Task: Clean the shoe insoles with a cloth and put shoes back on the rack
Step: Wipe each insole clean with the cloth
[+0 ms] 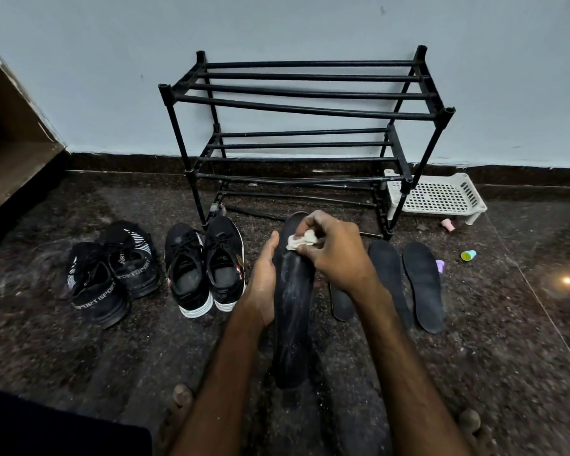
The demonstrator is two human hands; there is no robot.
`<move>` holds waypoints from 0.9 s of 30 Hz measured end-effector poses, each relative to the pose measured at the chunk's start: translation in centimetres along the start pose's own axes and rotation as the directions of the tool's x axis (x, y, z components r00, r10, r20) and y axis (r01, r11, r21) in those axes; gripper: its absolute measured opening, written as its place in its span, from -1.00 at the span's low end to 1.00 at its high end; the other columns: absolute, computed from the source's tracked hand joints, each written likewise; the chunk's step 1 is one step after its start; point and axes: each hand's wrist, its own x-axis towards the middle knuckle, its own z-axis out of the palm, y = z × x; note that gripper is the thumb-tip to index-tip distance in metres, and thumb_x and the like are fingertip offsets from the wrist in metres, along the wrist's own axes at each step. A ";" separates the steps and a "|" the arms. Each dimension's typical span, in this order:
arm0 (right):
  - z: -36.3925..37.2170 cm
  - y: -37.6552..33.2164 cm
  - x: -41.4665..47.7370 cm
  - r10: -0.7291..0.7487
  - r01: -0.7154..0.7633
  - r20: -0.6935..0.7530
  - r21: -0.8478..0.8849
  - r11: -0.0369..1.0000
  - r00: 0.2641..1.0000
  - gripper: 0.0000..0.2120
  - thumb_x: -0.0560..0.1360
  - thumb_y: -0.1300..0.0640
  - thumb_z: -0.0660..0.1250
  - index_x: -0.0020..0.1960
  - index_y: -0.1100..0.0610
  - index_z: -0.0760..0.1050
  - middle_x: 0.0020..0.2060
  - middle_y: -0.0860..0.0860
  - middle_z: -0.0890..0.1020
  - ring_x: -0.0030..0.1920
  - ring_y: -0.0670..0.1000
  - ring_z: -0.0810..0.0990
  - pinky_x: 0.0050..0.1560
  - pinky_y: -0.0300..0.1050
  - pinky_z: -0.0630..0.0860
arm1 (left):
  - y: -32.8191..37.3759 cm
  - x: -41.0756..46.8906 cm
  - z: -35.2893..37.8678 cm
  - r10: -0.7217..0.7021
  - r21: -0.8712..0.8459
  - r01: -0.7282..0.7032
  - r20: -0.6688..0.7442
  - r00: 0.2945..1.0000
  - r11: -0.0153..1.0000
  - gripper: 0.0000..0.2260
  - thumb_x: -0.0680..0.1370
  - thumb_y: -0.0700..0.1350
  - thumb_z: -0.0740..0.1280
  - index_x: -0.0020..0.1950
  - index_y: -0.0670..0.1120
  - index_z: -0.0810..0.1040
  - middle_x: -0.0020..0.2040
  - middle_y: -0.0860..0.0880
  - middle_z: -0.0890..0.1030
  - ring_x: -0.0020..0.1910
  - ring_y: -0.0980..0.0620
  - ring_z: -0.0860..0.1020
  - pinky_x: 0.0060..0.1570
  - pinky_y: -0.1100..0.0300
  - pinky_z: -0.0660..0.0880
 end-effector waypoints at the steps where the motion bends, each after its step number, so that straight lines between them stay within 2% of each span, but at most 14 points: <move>1: -0.2 0.4 0.1 0.033 -0.034 -0.037 -0.029 0.999 0.999 -0.75 0.40 0.27 0.51 -0.09 0.00 0.51 -0.23 -0.11 0.63 -0.24 -0.16 0.60 -0.21 -0.20 0.57 | 0.1 0.0 -0.2 -0.001 0.033 0.001 -0.003 1.000 0.999 -0.43 0.59 0.27 0.13 0.08 -0.18 0.69 -0.01 -0.18 0.67 -0.09 -0.11 0.63 -0.05 -0.03 0.56; 3: -0.4 1.0 0.2 0.074 -0.080 -0.185 -0.024 0.997 0.980 -0.73 0.41 0.31 0.49 -0.07 0.02 0.50 -0.21 -0.09 0.64 -0.21 -0.13 0.61 -0.15 -0.16 0.59 | -0.1 0.2 -0.1 -0.008 0.075 0.009 -0.020 1.000 0.997 -0.44 0.58 0.26 0.16 0.07 -0.20 0.68 -0.06 -0.18 0.68 -0.16 -0.11 0.65 -0.17 -0.03 0.60; 5: -0.1 0.6 0.2 0.052 -0.056 -0.275 -0.008 0.998 0.960 -0.73 0.42 0.30 0.48 -0.03 0.01 0.49 -0.17 -0.10 0.63 -0.15 -0.14 0.60 -0.07 -0.19 0.57 | -0.3 0.1 0.5 -0.019 0.073 0.021 -0.031 0.999 0.997 -0.47 0.58 0.24 0.19 0.14 -0.20 0.64 -0.06 -0.18 0.68 -0.15 -0.11 0.65 -0.12 0.01 0.60; 8: 0.5 -0.6 0.4 -0.025 0.035 -0.188 0.050 0.998 0.982 -0.76 0.41 0.25 0.50 -0.04 0.01 0.52 -0.17 -0.14 0.63 -0.15 -0.20 0.58 -0.09 -0.34 0.51 | -0.2 0.1 0.7 -0.002 0.020 0.002 -0.015 1.000 1.000 -0.50 0.61 0.21 0.14 0.19 -0.17 0.61 0.00 -0.17 0.68 -0.05 -0.07 0.65 0.05 0.07 0.52; 10: 0.3 -0.7 0.3 -0.019 0.022 -0.089 0.037 0.999 0.996 -0.78 0.39 0.22 0.53 -0.09 0.02 0.54 -0.23 -0.14 0.61 -0.20 -0.19 0.58 -0.15 -0.32 0.51 | 0.0 0.1 0.3 0.003 -0.007 -0.003 0.004 1.000 1.000 -0.47 0.62 0.22 0.11 0.14 -0.17 0.66 0.01 -0.18 0.68 -0.06 -0.07 0.66 0.06 0.04 0.51; 11: 0.0 -0.5 0.4 0.014 -0.013 -0.088 0.011 1.000 0.996 -0.78 0.38 0.22 0.54 -0.10 0.02 0.53 -0.25 -0.13 0.60 -0.22 -0.17 0.58 -0.18 -0.27 0.53 | 0.0 0.1 0.2 0.000 0.003 0.000 0.011 1.000 1.000 -0.45 0.61 0.23 0.11 0.09 -0.18 0.68 0.00 -0.19 0.68 -0.07 -0.09 0.66 0.03 -0.01 0.52; 13: -0.7 0.2 0.3 0.085 -0.088 -0.172 -0.010 0.996 0.981 -0.76 0.40 0.25 0.52 -0.09 0.03 0.51 -0.26 -0.13 0.58 -0.23 -0.13 0.58 -0.22 -0.29 0.53 | -0.3 0.0 0.2 -0.016 0.042 0.016 0.011 1.000 0.999 -0.45 0.60 0.24 0.15 0.03 -0.19 0.71 -0.02 -0.20 0.68 -0.12 -0.13 0.66 -0.10 -0.05 0.59; 15: -1.0 0.2 0.3 0.086 -0.095 -0.280 -0.018 0.995 0.956 -0.74 0.41 0.29 0.50 -0.06 0.03 0.49 -0.25 -0.15 0.56 -0.22 -0.18 0.55 -0.23 -0.48 0.43 | -0.6 -0.1 0.5 -0.035 0.054 0.035 -0.006 0.999 0.998 -0.46 0.61 0.22 0.15 0.00 -0.19 0.71 -0.06 -0.20 0.69 -0.17 -0.13 0.67 -0.21 -0.03 0.63; 17: -0.7 -0.4 0.3 0.028 -0.028 -0.283 0.004 1.000 0.959 -0.73 0.41 0.29 0.50 -0.04 0.03 0.49 -0.22 -0.15 0.57 -0.21 -0.20 0.54 -0.21 -0.52 0.40 | -0.6 -0.1 0.8 -0.031 0.041 0.032 -0.014 0.999 0.999 -0.48 0.62 0.20 0.13 0.03 -0.17 0.71 -0.03 -0.19 0.69 -0.11 -0.12 0.67 -0.07 -0.02 0.61; 19: -0.2 -0.8 0.5 -0.038 0.043 -0.147 0.030 0.999 0.988 -0.77 0.39 0.27 0.51 -0.08 0.03 0.53 -0.24 -0.13 0.60 -0.24 -0.20 0.56 -0.22 -0.43 0.44 | -0.3 -0.1 0.6 -0.010 0.006 0.010 -0.007 1.000 1.000 -0.50 0.61 0.20 0.13 0.13 -0.16 0.66 0.04 -0.19 0.67 0.00 -0.10 0.64 0.14 -0.03 0.50; 21: -0.3 -0.5 0.5 -0.013 0.012 -0.030 -0.022 1.000 0.999 -0.78 0.37 0.24 0.53 -0.14 0.01 0.54 -0.30 -0.12 0.60 -0.31 -0.19 0.54 -0.27 -0.32 0.47 | -0.1 -0.2 0.2 0.010 0.004 -0.010 0.002 1.000 1.000 -0.46 0.62 0.20 0.10 0.07 -0.17 0.70 -0.01 -0.19 0.69 -0.08 -0.09 0.66 0.00 0.00 0.57; 22: -0.5 -0.1 0.6 0.029 -0.031 -0.042 -0.058 0.998 0.999 -0.77 0.37 0.25 0.52 -0.15 0.01 0.52 -0.31 -0.12 0.60 -0.31 -0.18 0.55 -0.28 -0.27 0.50 | -0.2 0.0 -0.2 0.003 0.008 -0.003 0.015 1.000 1.000 -0.44 0.63 0.21 0.09 0.00 -0.18 0.72 -0.07 -0.18 0.69 -0.16 -0.10 0.67 -0.13 0.01 0.60; 24: -1.1 0.5 0.6 0.087 -0.104 -0.159 -0.097 0.990 0.983 -0.74 0.38 0.29 0.50 -0.12 0.02 0.49 -0.25 -0.10 0.60 -0.27 -0.14 0.56 -0.26 -0.24 0.54 | -0.5 -0.1 0.0 -0.012 0.003 0.011 0.029 1.000 1.000 -0.43 0.62 0.21 0.12 -0.05 -0.22 0.71 -0.15 -0.20 0.68 -0.26 -0.11 0.67 -0.26 0.01 0.62; 27: -0.9 -0.2 0.6 0.024 -0.052 -0.284 -0.090 0.995 0.958 -0.70 0.41 0.30 0.49 0.01 0.04 0.46 -0.15 -0.10 0.59 -0.18 -0.14 0.55 -0.16 -0.31 0.51 | -0.6 -0.2 0.6 -0.013 0.009 0.012 0.012 1.000 1.000 -0.46 0.61 0.20 0.14 -0.01 -0.22 0.70 -0.10 -0.20 0.67 -0.20 -0.12 0.66 -0.20 0.01 0.63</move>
